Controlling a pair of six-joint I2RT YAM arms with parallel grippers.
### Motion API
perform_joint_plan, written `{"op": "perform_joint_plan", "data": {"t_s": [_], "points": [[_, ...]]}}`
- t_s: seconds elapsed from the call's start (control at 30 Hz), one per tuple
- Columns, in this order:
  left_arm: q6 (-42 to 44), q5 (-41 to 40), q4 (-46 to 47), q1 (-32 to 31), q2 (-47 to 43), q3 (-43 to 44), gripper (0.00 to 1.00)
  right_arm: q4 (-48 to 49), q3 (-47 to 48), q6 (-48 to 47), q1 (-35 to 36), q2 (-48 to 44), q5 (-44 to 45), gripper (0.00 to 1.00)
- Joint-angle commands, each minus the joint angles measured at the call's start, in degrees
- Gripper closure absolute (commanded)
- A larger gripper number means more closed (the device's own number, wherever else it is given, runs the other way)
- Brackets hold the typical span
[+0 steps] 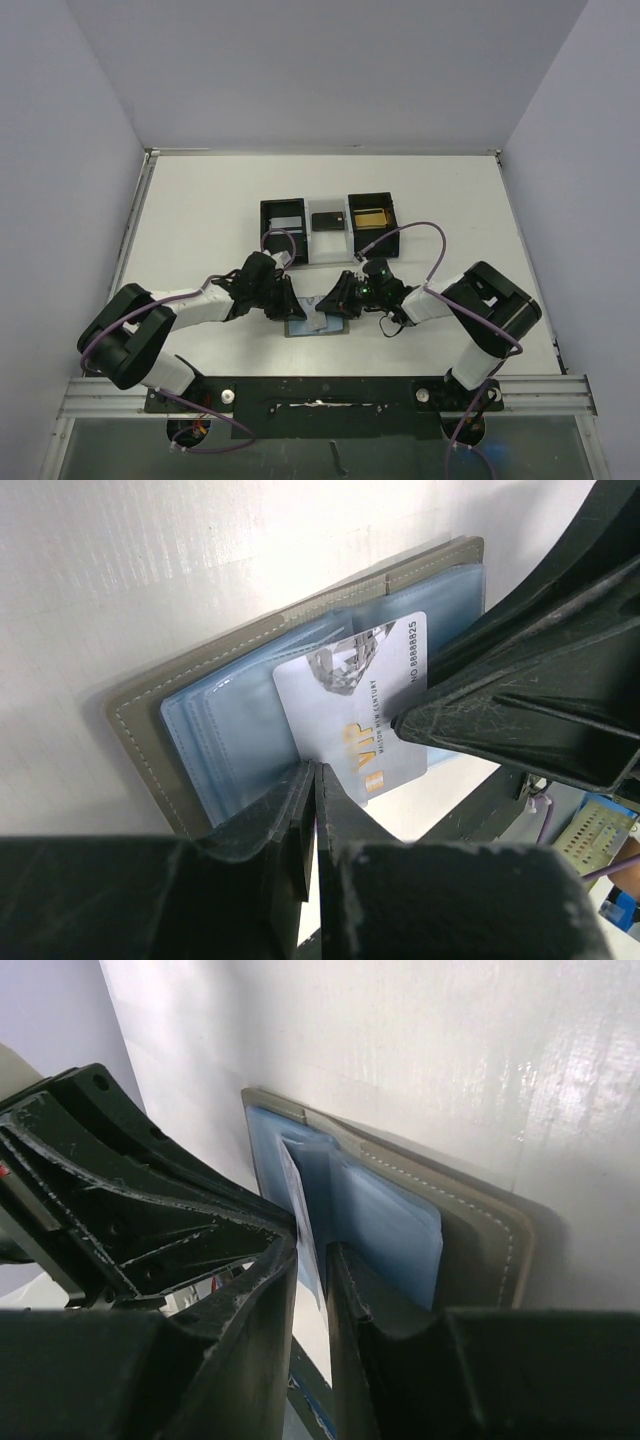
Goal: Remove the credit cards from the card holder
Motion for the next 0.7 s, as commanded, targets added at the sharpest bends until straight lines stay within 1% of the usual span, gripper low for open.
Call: {"op": "perform_joint_plan", "data": {"t_s": [0.0, 0.1, 0.23, 0.37, 0.53, 0.67], "points": [[1.4, -4.4, -3.3, 0.0, 0.3, -2.0, 0.95, 2.7, 2.3, -0.7, 0.8, 1.0, -1.0, 0.80], [1.2, -4.4, -3.0, 0.0, 0.0, -2.4, 0.95, 1.5, 2.9, -0.9, 1.1, 1.4, -1.0, 0.81], [1.4, -5.1, -3.8, 0.0, -1.0, -2.6, 0.95, 1.4, 1.9, 0.3, 0.8, 0.7, 0.0, 0.88], [1.3, -5.5, -4.2, 0.0, -2.1, -3.2, 0.95, -2.1, 2.0, -1.4, 0.6, -1.4, 1.2, 0.93], [-0.2, -2.9, -1.1, 0.0, -1.4, -3.9, 0.95, -6.4, 2.6, -1.8, 0.6, -2.8, 2.4, 0.92], [-0.3, -2.5, -0.8, 0.0, -0.8, -3.4, 0.95, -5.1, 2.5, -1.3, 0.6, -2.6, 1.3, 0.87]]}}
